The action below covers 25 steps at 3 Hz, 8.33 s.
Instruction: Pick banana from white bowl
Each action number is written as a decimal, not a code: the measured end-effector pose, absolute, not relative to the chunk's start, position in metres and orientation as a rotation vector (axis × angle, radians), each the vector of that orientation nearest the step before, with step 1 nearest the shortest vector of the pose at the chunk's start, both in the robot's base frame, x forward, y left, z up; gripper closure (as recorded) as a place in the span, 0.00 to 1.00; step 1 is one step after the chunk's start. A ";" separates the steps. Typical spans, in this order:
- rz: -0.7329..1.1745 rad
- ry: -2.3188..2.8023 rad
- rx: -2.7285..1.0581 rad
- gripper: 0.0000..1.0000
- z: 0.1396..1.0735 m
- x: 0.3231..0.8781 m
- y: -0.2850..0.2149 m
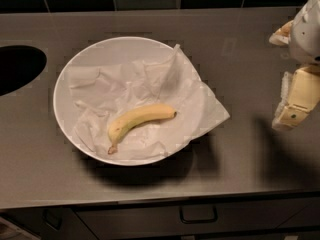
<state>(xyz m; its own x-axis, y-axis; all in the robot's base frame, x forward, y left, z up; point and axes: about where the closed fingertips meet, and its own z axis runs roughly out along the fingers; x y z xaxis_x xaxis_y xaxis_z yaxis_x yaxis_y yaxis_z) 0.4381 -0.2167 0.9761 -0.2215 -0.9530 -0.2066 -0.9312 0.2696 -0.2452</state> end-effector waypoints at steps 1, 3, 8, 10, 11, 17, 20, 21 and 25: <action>-0.098 2.232 -1.725 0.00 0.976 0.438 -0.217; -0.077 2.075 -1.920 0.00 0.990 0.452 -0.163; 0.199 1.731 -2.275 0.09 0.931 0.485 -0.018; 0.210 1.707 -2.290 0.00 0.928 0.485 -0.006; 0.219 1.691 -2.303 0.00 0.926 0.484 0.003; 0.297 1.741 -2.342 0.26 0.867 0.495 0.013; 0.254 1.812 -2.324 0.29 0.856 0.501 0.009; 0.234 1.835 -2.312 0.37 0.856 0.500 0.008; 0.130 1.824 -2.302 0.40 0.878 0.491 0.020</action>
Offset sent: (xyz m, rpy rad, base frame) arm 0.0155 0.0389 0.0080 -0.0165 0.0240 0.1326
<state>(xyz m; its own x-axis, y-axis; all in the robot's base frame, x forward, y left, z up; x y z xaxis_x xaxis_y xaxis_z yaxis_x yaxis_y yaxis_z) 0.4909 0.0195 0.8781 0.2338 -0.9530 -0.1927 -0.9707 -0.2174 -0.1025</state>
